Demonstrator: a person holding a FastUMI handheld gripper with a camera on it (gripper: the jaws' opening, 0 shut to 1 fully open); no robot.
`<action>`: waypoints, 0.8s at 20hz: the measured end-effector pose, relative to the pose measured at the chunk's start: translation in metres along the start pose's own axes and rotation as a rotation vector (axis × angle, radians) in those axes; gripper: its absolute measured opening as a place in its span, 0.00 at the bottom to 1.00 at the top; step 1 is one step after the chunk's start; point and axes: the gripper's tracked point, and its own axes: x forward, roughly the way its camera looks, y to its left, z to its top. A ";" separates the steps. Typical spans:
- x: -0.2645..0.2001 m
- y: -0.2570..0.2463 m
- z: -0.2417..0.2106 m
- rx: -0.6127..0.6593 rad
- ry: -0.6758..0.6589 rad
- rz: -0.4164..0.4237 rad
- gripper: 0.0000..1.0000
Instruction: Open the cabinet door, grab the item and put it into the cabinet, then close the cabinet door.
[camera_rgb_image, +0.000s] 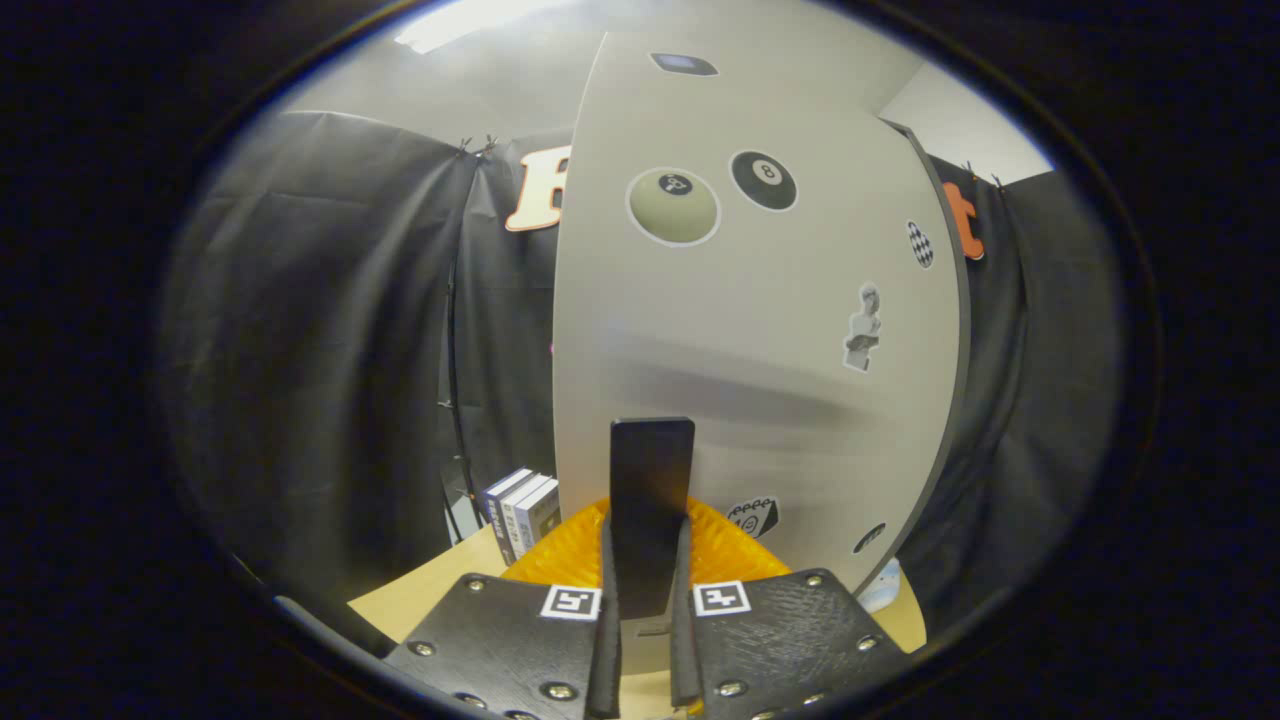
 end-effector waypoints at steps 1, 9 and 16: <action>-0.003 -0.001 -0.001 -0.002 0.002 0.009 0.19; -0.026 -0.015 -0.004 -0.008 0.007 0.038 0.19; -0.042 -0.038 -0.007 0.016 0.001 -0.005 0.19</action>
